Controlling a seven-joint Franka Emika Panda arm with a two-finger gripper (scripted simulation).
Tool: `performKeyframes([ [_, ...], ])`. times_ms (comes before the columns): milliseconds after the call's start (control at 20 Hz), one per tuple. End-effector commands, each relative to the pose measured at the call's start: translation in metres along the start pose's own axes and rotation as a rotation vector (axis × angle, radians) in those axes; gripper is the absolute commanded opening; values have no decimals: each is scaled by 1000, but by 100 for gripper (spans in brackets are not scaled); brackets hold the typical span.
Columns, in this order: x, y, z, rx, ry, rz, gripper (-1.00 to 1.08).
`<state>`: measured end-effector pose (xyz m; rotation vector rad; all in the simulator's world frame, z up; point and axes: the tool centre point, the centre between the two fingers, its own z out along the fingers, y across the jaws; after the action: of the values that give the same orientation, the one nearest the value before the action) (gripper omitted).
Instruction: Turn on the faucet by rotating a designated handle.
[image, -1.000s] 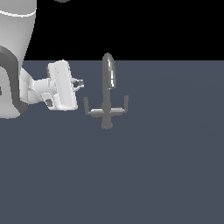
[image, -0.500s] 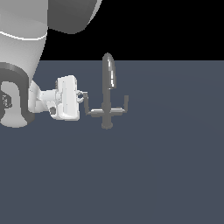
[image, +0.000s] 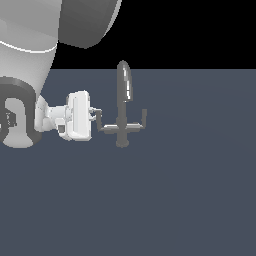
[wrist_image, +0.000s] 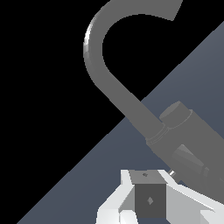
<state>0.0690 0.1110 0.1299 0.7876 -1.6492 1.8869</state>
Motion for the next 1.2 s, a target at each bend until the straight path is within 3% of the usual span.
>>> performKeyframes([
  [0,0,0,0,0,-1,-2,-100],
  [1050,43,20,3,0,0,-1,-100],
  [1150,37,21,3,2,-6,-4,-100],
])
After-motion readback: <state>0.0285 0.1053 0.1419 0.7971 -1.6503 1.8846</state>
